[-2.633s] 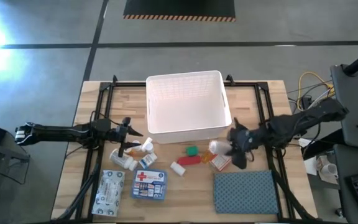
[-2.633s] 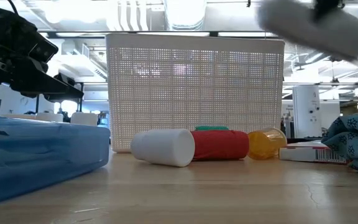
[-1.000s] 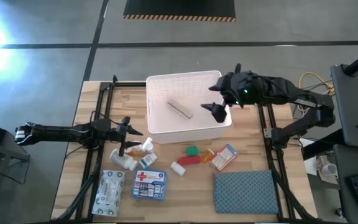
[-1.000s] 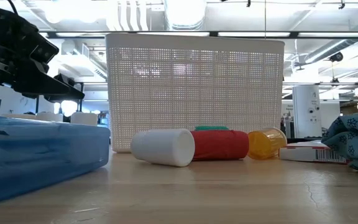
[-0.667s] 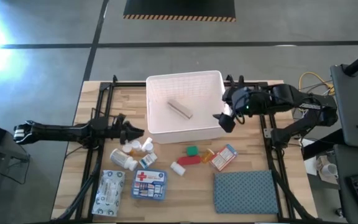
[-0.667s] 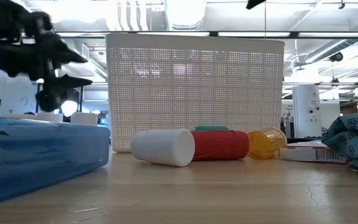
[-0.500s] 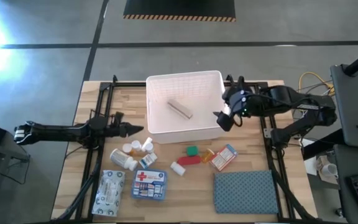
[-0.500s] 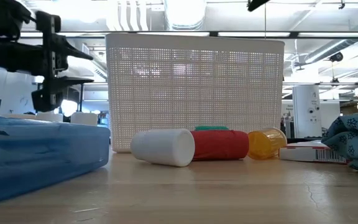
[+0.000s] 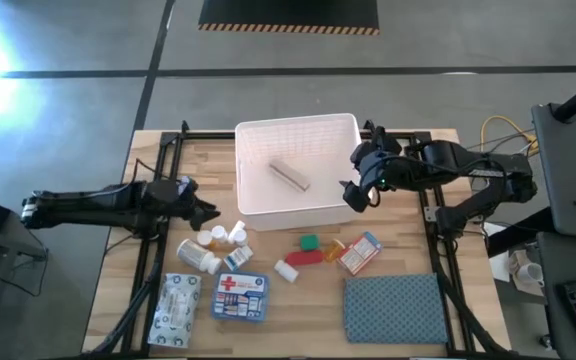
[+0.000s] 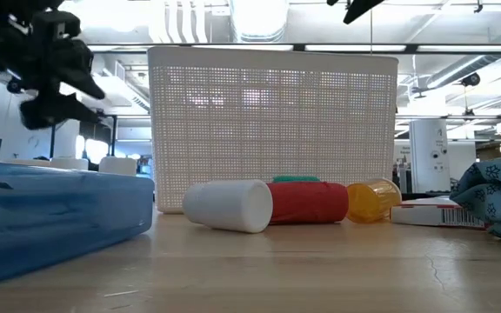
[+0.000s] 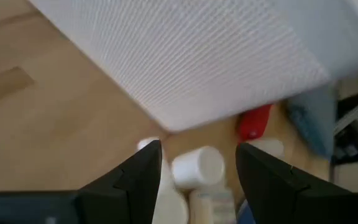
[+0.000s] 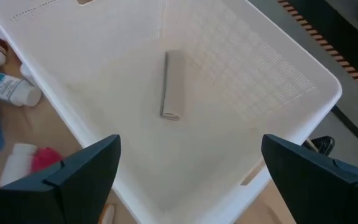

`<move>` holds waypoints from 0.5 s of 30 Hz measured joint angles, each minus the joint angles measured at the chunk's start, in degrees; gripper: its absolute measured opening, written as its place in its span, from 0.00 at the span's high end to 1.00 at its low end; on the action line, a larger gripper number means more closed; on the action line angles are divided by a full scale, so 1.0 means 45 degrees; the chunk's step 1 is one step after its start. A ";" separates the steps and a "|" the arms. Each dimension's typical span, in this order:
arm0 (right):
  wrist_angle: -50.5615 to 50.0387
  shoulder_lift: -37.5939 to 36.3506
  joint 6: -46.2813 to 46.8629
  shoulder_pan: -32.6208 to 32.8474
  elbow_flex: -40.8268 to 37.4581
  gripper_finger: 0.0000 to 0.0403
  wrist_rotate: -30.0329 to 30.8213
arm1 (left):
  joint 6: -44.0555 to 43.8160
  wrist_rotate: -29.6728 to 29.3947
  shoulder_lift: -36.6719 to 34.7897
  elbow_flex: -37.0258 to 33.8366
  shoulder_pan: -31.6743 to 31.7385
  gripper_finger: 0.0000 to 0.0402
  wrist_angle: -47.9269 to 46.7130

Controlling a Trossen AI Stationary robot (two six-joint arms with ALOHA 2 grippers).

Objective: Pick & place medical supplies in basket/bin
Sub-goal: Put the left white medicine bottle into the white bin

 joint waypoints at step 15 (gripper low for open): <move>-0.0307 0.0082 -0.1039 -0.0163 -0.0046 0.06 0.0388 | 0.1490 0.1153 0.4655 0.2475 -0.1274 0.53 -0.2669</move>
